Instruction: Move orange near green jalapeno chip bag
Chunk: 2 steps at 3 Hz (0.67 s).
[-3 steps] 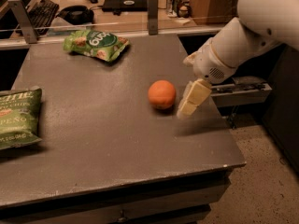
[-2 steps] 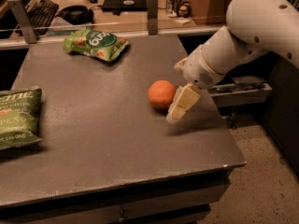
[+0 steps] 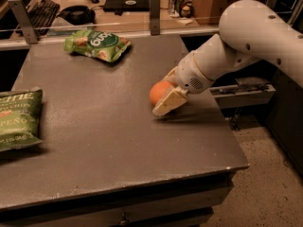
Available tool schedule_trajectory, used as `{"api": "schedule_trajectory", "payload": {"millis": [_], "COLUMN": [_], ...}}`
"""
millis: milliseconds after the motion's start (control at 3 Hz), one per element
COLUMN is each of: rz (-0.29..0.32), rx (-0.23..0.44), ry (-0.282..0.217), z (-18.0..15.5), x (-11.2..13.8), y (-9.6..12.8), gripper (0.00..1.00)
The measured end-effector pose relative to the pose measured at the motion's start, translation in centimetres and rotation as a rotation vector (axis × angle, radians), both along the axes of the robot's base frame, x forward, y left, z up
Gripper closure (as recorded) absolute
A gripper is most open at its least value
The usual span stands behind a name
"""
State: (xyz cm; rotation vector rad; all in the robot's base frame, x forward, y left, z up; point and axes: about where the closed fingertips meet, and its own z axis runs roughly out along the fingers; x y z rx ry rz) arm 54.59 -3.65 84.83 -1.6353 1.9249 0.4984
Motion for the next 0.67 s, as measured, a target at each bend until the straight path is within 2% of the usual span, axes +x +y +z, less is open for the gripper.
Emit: {"api": "schedule_trajectory", "payload": {"millis": [333, 667], "rz": [-0.007, -0.004], "rx": [0.040, 0.067], "ry": [-0.017, -0.064], "z": [1.5, 4.8], "x": [0.3, 0.5], "y": [-0.1, -1.0], "gripper": [0.64, 0.87]}}
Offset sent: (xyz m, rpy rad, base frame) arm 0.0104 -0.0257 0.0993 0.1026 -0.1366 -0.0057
